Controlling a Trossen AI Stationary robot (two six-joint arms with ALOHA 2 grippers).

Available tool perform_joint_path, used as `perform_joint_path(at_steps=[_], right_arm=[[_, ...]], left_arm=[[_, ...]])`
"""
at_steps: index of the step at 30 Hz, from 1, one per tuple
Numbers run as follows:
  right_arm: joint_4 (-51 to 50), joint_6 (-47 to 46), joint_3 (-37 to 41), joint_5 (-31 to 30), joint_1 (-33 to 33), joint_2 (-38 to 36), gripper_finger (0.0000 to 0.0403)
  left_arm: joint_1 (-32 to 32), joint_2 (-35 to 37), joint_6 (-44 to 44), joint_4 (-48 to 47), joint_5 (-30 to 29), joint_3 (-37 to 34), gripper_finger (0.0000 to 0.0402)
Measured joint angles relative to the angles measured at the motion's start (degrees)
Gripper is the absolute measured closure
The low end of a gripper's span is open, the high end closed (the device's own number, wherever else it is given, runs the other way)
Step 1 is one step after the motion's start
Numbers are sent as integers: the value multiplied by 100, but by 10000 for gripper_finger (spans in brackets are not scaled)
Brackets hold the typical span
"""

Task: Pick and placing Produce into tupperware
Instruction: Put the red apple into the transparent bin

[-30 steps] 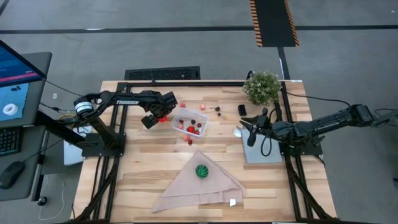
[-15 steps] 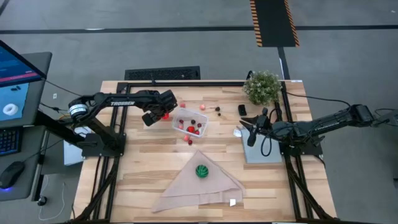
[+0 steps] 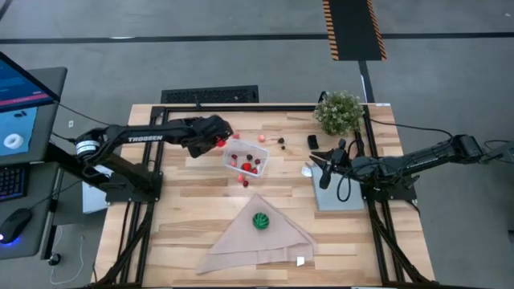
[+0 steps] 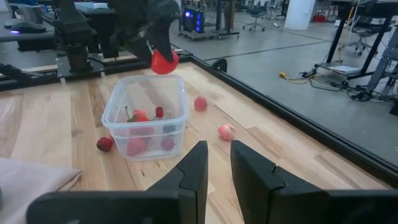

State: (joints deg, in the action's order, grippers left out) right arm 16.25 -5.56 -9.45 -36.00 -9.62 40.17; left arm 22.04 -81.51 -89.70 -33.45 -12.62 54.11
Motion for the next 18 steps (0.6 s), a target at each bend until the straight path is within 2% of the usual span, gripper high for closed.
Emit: perform_joint_path(at_steps=[9, 18], right_arm=[[0, 0, 0, 1, 0, 1, 310], [-2, -2, 0, 1, 0, -1, 310]], left_arm=[[-324, 94, 223, 575, -322, 2, 152], [-766, 129, 789, 1244, -274, 7, 152]])
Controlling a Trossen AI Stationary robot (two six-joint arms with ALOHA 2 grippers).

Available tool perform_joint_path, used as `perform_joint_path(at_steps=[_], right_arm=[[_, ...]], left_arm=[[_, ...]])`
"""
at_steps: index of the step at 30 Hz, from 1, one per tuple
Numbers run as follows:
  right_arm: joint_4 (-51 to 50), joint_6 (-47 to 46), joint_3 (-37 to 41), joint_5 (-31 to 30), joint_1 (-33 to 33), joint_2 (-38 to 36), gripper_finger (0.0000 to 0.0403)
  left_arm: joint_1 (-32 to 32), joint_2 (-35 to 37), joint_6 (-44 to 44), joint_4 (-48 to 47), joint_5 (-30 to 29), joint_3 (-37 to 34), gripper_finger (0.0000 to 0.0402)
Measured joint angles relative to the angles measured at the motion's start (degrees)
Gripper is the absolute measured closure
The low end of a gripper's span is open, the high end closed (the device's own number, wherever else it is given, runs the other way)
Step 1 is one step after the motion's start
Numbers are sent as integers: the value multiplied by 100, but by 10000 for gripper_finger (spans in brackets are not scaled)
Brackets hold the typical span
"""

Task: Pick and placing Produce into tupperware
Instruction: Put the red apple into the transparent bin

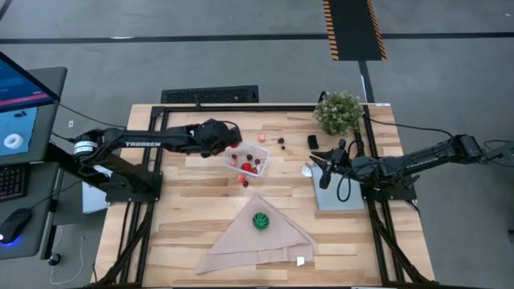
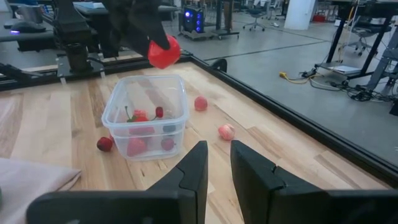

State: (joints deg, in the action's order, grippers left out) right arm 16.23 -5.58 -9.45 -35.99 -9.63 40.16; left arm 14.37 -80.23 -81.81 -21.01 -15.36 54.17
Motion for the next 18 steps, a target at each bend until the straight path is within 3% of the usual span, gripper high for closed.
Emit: perform_joint_path(at_steps=[7, 12, 18], right_arm=[[0, 1, 0, -1, 0, 1, 310], [-9, 2, 0, 0, 0, 0, 310], [-48, 1, 4, -1, 2, 0, 310]], left_arm=[[-239, -12, 537, 268, 870, 0, 151], [-404, -248, 435, 258, 825, 2, 140], [-402, -332, 669, 421, 586, 0, 94]])
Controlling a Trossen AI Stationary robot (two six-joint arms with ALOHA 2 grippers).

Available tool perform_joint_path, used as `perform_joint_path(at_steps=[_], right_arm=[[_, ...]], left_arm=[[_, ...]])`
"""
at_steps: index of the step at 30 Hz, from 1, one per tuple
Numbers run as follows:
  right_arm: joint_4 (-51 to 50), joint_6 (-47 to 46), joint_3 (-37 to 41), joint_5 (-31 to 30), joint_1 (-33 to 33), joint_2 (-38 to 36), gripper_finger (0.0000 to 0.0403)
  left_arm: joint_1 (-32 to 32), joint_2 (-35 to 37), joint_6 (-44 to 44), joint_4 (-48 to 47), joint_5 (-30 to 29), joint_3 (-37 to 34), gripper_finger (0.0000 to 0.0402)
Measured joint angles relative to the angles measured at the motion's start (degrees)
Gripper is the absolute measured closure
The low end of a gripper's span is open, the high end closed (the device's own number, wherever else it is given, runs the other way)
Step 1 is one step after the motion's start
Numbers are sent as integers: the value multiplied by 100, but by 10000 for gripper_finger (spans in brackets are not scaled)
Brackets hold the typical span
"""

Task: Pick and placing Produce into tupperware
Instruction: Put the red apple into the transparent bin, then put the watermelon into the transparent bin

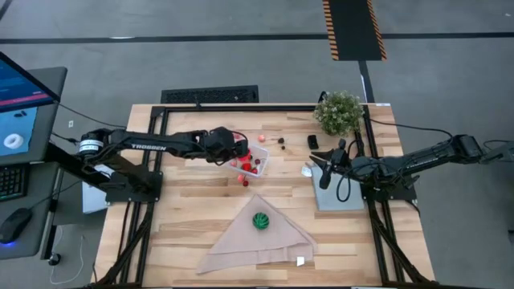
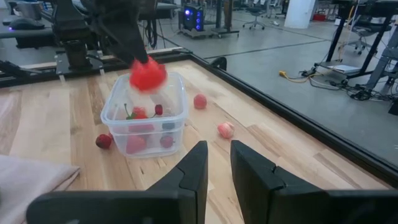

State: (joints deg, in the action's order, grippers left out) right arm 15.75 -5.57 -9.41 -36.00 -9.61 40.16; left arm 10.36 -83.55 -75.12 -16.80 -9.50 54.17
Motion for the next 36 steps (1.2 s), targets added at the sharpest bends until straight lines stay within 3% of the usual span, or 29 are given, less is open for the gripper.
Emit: perform_joint_path(at_steps=[10, 15, 20, 24, 28, 36], right_arm=[[-33, -1, 0, 0, 0, 1, 310], [-33, 1, 0, 0, -1, 2, 310], [-33, 1, 0, -1, 0, 2, 310], [-34, 1, 0, 1, -2, 1, 310], [-34, 1, 0, 1, -1, 2, 310], [-33, 1, 0, 1, -2, 2, 310]], left_arm=[[-55, 2, 865, 342, -16, 0, 41], [-142, 4, 2047, 965, 78, 0, 40], [-169, 7, 3908, 1507, 803, 0, 40], [-173, 7, 4553, 1575, 1494, 0, 39], [-208, 11, 4720, 1302, 1543, -4, 39], [-816, 11, 6450, 2017, 1828, -2, 39]])
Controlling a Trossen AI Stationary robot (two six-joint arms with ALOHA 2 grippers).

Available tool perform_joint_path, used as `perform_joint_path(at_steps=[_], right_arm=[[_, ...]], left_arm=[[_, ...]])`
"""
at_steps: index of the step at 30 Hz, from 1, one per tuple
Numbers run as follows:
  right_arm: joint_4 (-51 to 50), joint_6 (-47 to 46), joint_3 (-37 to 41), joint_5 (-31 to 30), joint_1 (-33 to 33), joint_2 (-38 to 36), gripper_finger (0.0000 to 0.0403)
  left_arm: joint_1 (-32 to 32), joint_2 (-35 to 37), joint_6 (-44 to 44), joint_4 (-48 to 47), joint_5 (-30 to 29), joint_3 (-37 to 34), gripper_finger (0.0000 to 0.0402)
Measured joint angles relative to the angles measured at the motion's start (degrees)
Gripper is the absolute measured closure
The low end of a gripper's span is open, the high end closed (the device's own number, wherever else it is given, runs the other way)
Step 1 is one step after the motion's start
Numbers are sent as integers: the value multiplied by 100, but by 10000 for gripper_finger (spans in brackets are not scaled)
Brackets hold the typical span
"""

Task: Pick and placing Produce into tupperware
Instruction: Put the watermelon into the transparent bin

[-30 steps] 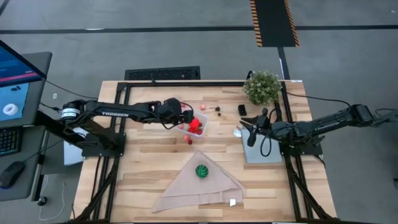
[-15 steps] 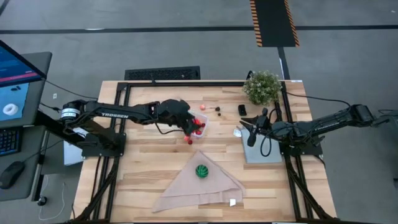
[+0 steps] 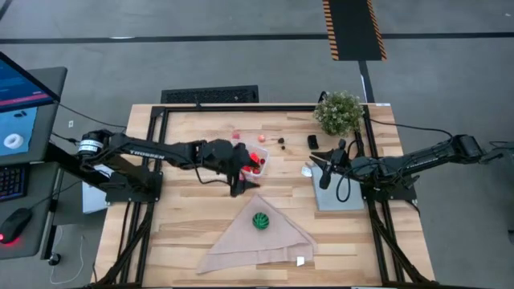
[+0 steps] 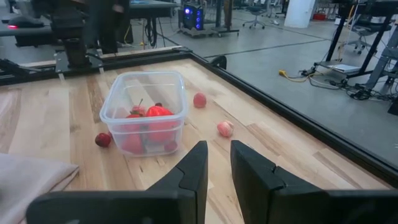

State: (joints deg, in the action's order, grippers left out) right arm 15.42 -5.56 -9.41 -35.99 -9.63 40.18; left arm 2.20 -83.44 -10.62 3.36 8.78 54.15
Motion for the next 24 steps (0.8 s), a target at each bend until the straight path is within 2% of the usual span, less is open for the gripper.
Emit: perform_joint_path(at_steps=[3, 8, 11, 16, 24], right_arm=[[0, 0, 0, 0, 0, -1, 310], [0, -2, 0, 0, 0, 0, 310], [0, -2, 0, 0, 2, 1, 310], [0, 0, 0, -1, 1, -1, 310], [-4, 0, 0, -1, 2, -1, 310]], left_arm=[[-127, 0, 607, -167, -1, -2, 39], [-32, 5, 847, 139, 70, 4, 39], [1, -2, 963, 281, 493, -4, 39], [9, 48, 736, 1311, 1337, -417, 39], [-66, 676, 790, 1685, 811, -1315, 39]])
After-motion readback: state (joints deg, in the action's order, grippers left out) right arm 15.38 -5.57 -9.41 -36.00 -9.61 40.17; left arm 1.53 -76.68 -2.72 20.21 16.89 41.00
